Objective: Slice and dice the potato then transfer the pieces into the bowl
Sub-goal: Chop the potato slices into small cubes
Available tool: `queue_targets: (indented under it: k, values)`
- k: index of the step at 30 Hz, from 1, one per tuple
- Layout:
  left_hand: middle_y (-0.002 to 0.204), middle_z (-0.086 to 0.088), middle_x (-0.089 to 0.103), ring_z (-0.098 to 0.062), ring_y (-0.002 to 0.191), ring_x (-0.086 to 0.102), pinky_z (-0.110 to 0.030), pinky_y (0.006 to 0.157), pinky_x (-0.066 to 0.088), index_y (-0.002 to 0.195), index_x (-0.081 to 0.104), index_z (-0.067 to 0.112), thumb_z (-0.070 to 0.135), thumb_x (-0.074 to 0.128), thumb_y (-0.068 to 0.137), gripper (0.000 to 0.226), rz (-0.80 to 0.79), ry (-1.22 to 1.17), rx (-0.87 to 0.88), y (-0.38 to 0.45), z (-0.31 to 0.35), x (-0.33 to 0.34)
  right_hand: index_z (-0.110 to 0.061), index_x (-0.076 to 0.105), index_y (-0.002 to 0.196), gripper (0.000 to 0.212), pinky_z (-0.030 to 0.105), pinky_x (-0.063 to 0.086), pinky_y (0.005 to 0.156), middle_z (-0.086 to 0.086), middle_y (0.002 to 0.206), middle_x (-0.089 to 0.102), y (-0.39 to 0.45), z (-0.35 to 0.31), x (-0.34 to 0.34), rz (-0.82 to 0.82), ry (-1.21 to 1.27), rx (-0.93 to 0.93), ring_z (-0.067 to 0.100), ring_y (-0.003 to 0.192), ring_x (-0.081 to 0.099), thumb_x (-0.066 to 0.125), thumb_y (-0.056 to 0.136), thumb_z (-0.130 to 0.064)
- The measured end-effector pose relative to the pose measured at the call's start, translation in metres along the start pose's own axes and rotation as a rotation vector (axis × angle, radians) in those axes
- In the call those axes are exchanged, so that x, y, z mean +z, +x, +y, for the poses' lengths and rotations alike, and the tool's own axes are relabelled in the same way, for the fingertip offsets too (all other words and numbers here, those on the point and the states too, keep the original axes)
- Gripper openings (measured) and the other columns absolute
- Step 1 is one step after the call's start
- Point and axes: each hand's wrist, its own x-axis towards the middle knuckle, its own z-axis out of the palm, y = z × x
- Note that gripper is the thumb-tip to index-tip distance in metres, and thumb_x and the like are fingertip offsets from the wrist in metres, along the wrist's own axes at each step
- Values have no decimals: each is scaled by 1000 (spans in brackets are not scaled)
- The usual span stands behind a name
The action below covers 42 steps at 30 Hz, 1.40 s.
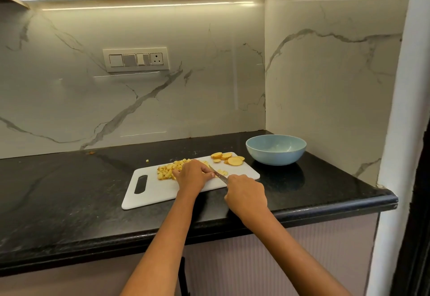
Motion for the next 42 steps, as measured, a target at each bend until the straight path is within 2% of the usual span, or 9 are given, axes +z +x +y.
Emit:
queue_targets:
  k: [6,12,18,22,27,31,35,38,42]
  values:
    - [113,5,66,-19,114,49,-41,102,22,91,74,23,34,65,85,15,-11,5,-5,-1,-1,0,-10,50,125,28,27,42,78,9,119,57,3,-12,-1,9,-78,-48,21,104,58,42,99,-16]
    - [113,4,65,-19,114,49,-40,102,22,91,74,22,34,65,85,16,13,11,-3,1,-1,0,-8,51,124,27,25,37,72,9,116,58,-3,-6,1,51,-136,-67,20,100,59,40,100,-15]
    - [110,5,66,-18,112,49,-39,99,24,93,73,23,34,62,87,17,80,105,61,-1,-2,4,-11,48,125,29,26,42,73,8,115,58,3,3,3,23,-26,1,20,99,59,46,97,-20]
    - [108,6,64,-17,110,46,-37,94,24,95,72,25,31,60,89,15,134,186,102,2,-1,6,-11,47,125,30,27,45,79,7,117,57,-4,10,0,19,7,68,19,102,59,47,97,-21]
    - [113,0,64,-20,109,46,-38,93,24,105,70,23,17,55,93,20,253,61,45,5,-5,5,-10,50,125,28,25,43,75,7,118,57,-5,5,-1,38,-54,132,19,103,59,43,99,-17]
    - [114,-4,64,-23,111,44,-39,91,23,109,69,21,4,48,93,31,339,-49,-27,3,-8,0,-11,50,124,29,28,44,80,8,118,57,2,-25,6,-8,16,59,21,105,58,46,98,-21]
    - [113,-5,64,-23,111,43,-38,90,23,110,69,20,1,48,91,33,376,-103,-91,1,-11,-4,-11,51,123,29,28,43,79,8,118,57,7,-31,10,10,96,68,21,105,58,49,96,-22]
    - [114,-6,64,-23,112,43,-37,90,23,112,68,20,2,49,92,33,383,-103,-114,2,-12,-5,-11,50,124,29,27,44,79,8,119,57,8,-20,9,35,45,111,21,106,58,46,97,-20]
    - [116,-7,63,-24,114,43,-39,93,23,112,68,20,1,50,92,33,371,-107,-131,2,-12,-5,-11,50,124,29,25,40,73,8,116,58,10,-19,11,33,1,58,20,103,59,46,97,-21]
